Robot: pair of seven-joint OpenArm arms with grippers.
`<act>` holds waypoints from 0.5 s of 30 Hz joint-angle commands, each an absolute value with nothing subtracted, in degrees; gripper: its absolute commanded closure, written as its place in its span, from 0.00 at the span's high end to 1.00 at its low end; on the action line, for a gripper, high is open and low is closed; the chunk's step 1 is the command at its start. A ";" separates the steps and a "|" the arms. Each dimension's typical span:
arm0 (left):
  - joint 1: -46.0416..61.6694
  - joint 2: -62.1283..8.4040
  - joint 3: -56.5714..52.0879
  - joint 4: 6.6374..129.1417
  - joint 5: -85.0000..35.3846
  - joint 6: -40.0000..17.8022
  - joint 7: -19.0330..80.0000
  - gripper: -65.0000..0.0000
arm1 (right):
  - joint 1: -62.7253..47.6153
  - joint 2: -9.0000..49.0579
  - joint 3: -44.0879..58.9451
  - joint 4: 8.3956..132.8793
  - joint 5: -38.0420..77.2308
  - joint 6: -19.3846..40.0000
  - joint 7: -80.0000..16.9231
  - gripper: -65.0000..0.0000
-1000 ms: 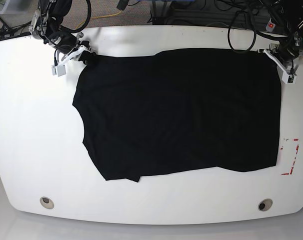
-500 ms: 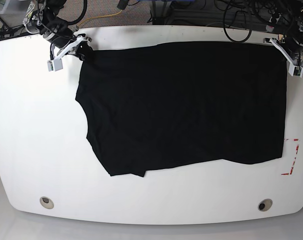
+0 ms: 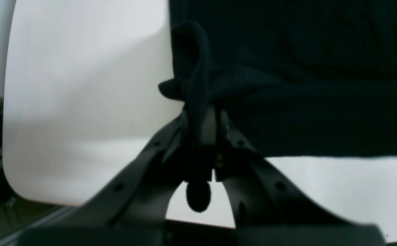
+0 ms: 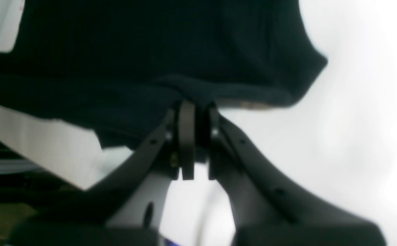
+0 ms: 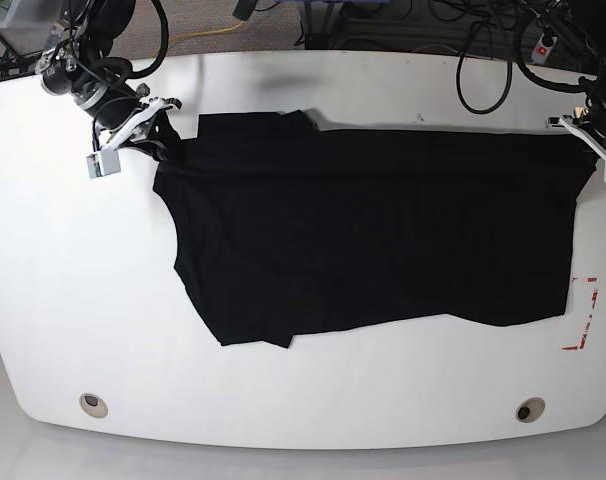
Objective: Fold the T-shirt properly
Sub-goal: 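Lift the held shirt edge with both grippers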
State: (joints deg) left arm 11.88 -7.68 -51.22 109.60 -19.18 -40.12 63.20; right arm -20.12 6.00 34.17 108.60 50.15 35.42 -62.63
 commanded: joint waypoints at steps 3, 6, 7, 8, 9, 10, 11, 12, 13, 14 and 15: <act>11.03 -8.75 -51.65 110.64 -19.30 -40.00 63.52 0.00 | -18.68 7.16 34.24 109.76 51.47 35.82 -61.41 0.06; 9.10 -8.66 -51.65 110.64 -19.30 -40.00 63.52 0.00 | -16.48 7.25 34.15 109.41 51.38 35.82 -61.41 0.06; 8.66 -8.66 -51.65 110.55 -19.30 -40.00 63.52 0.00 | -16.04 7.25 34.15 109.41 51.38 35.82 -61.41 0.06; 8.31 -8.66 -51.65 110.46 -19.30 -40.00 63.52 0.00 | -15.78 7.25 34.15 109.41 51.38 35.82 -61.41 0.06; 7.96 -8.66 -51.65 110.46 -19.30 -40.00 63.60 0.00 | -15.43 7.34 34.15 109.41 51.38 35.82 -61.41 0.06; 7.96 -8.66 -51.56 110.46 -19.30 -40.00 63.60 0.00 | -14.81 7.34 34.15 109.41 51.38 35.82 -61.41 0.06; 7.96 -8.66 -51.56 110.46 -19.30 -40.00 63.60 0.00 | -14.55 7.34 34.15 109.32 51.38 35.82 -61.41 0.06; 7.87 -8.66 -51.56 110.46 -19.30 -40.00 63.60 0.00 | -14.02 7.34 34.15 109.23 51.30 35.82 -61.41 0.06; 7.78 -8.66 -51.56 110.37 -19.30 -40.00 63.52 0.00 | -13.67 7.34 34.15 108.70 51.30 35.82 -61.41 0.06; 7.34 -8.75 -51.47 110.37 -19.30 -40.00 63.52 0.00 | -13.58 7.34 34.07 107.82 51.30 35.82 -61.41 0.06; 6.55 -8.75 -51.47 110.37 -19.30 -40.00 63.52 0.00 | -12.79 7.34 34.07 107.12 51.30 35.82 -61.41 0.06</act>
State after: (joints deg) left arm 7.86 -7.68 -51.33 109.56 -19.16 -40.10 64.64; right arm -13.82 6.57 33.87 107.48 50.26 35.66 -62.76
